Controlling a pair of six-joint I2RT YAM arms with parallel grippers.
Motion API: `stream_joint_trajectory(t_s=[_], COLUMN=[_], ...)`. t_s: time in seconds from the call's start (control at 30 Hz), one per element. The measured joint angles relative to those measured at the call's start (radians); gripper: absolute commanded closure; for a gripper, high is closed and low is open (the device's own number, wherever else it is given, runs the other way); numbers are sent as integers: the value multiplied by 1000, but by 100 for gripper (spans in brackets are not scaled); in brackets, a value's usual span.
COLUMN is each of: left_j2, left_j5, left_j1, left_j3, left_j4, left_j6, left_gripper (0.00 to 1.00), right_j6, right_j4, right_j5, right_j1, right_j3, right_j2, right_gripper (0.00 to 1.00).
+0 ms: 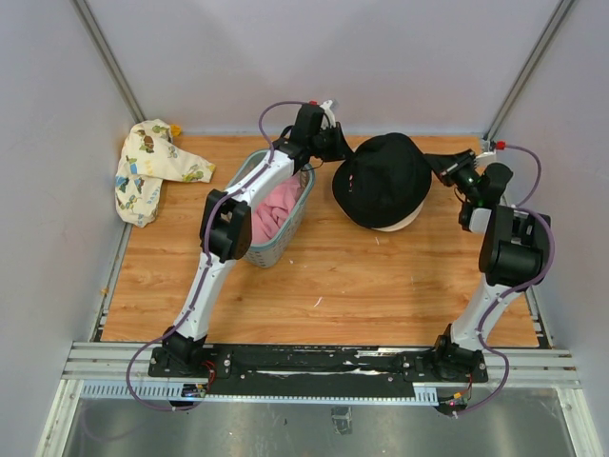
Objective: Stack the hats
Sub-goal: Stack the hat on the hat.
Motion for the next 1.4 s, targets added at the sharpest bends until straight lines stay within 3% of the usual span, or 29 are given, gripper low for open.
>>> stream_joint_trajectory(t_s=[0.5, 0.87, 1.0, 1.1, 1.3, 1.4], left_j2=[0, 0, 0, -2, -20, -34], left_j5=[-32, -51, -54, -56, -101, -119], left_j1=[-8, -18, -21, -23, -20, -18], left_j3=[0, -10, -33, -50, -101, -129], left_j4=[-6, -1, 14, 29, 32, 32], left_j6=[11, 15, 14, 11, 5, 3], left_gripper=[99, 99, 93, 83, 62, 58], right_j6=[-65, -95, -99, -100, -122, -127], right_j4=[-129, -130, -130, -133, -194, -230], right_j5=[101, 138, 148, 153, 189, 212], right_j1=[1, 24, 26, 26, 26, 23], right_j3=[-79, -115, -119, -123, -147, -169], right_j2=[11, 13, 13, 13, -9, -26], right_gripper=[99, 100, 99, 91, 60, 57])
